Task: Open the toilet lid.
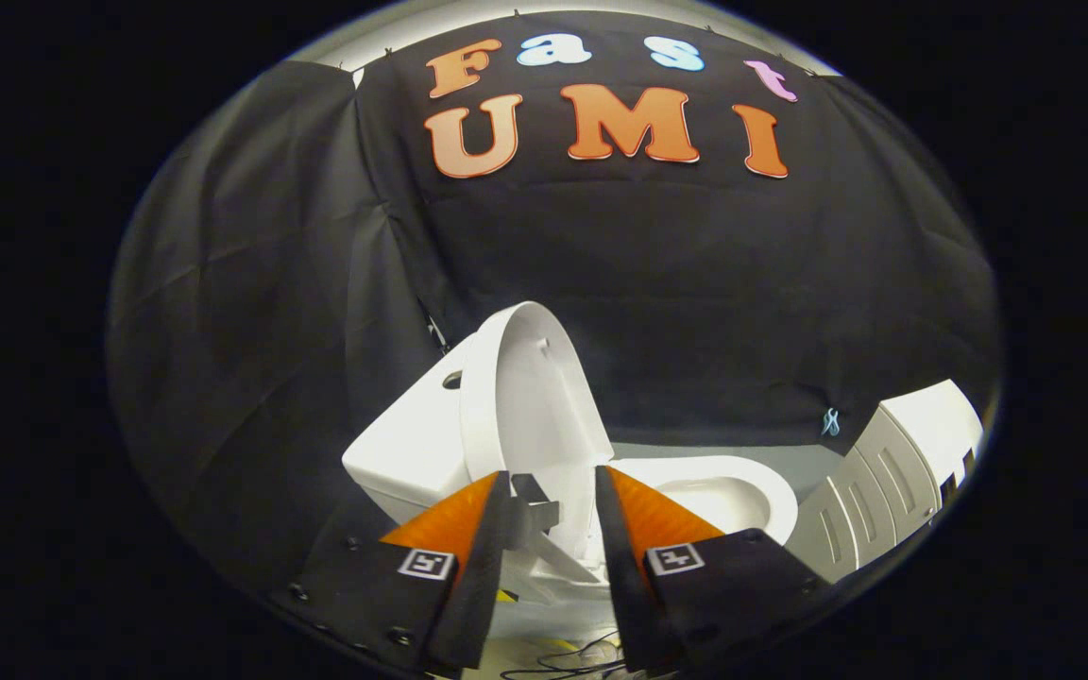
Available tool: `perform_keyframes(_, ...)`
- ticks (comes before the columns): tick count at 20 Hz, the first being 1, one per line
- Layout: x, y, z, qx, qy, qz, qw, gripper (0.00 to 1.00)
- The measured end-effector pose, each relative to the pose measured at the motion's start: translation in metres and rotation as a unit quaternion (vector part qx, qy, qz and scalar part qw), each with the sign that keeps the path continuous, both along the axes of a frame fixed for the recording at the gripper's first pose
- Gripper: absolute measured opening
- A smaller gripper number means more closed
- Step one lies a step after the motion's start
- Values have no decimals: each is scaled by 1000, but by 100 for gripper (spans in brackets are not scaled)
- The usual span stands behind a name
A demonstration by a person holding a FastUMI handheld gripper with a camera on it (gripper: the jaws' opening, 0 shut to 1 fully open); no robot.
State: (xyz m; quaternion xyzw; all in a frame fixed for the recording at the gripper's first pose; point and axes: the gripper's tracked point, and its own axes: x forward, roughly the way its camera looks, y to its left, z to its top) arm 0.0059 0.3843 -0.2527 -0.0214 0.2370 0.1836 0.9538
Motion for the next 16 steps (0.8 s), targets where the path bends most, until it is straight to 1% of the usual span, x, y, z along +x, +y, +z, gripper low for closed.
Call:
perform_keyframes(5,14,-38,45,11,-50,-13,999,100)
perform_keyframes(14,26,-141,122,26,-119,-56,991,100)
perform_keyframes(16,27,-165,139,39,-129,-69,988,100)
